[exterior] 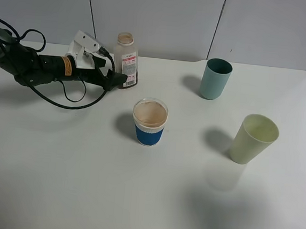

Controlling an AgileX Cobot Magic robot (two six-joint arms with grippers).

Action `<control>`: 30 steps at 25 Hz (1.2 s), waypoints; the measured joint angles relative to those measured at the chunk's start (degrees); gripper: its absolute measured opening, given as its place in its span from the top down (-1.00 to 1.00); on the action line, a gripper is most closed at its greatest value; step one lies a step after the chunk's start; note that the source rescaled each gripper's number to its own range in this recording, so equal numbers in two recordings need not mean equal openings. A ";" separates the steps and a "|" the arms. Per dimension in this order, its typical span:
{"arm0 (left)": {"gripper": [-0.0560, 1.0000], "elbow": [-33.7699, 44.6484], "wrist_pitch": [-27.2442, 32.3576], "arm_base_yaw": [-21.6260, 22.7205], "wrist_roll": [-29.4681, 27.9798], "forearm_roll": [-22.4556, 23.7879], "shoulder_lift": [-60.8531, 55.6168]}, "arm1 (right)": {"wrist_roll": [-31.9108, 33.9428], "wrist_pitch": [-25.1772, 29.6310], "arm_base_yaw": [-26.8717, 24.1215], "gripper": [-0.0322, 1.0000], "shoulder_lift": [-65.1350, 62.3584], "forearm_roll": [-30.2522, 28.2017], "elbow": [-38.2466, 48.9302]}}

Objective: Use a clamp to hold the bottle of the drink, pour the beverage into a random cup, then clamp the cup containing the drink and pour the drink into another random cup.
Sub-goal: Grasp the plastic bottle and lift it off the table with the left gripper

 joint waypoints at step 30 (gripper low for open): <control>0.09 -9.18 -1.93 -4.48 -1.61 -0.50 6.73 | 0.00 0.00 0.00 -0.99 0.00 0.00 0.00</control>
